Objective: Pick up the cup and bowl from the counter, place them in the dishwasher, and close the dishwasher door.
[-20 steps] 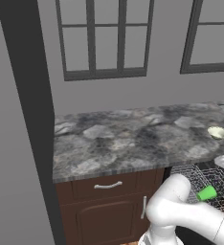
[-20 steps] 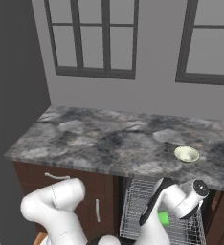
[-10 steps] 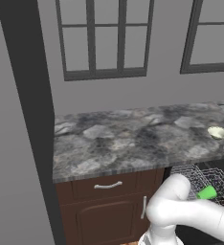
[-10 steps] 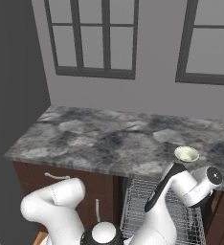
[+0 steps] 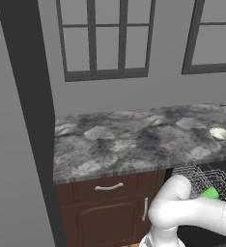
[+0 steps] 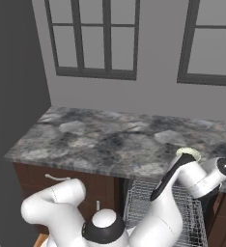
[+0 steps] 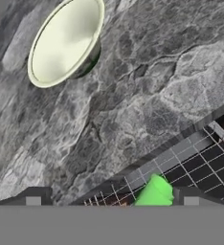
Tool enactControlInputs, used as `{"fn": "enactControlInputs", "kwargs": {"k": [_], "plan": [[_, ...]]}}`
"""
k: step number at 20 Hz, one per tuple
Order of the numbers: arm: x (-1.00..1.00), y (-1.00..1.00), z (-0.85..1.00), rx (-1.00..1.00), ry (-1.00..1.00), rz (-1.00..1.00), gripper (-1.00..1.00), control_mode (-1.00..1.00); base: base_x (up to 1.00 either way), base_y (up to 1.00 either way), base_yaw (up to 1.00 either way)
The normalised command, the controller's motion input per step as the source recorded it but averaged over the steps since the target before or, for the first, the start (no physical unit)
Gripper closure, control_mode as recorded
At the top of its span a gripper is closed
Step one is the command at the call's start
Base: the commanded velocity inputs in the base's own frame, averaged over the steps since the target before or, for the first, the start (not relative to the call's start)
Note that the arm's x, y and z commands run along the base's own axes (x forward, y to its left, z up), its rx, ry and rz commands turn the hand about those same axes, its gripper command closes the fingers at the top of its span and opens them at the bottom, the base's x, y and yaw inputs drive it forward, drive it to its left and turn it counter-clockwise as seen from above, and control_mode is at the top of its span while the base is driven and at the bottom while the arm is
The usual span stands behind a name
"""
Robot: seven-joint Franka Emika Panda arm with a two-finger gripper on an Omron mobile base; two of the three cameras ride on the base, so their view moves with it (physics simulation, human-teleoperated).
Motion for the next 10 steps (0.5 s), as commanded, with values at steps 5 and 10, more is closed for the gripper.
{"fn": "enactControlInputs", "kwargs": {"k": [5,10], "plan": [[0.22,-0.03,0.28,0.00,0.00,-0.05,-1.00,-1.00,0.00,0.00,0.00],[0.34,0.00,0.07,0.00,0.00,-0.03,-1.00,-1.00,0.00,0.00,0.00]]}}
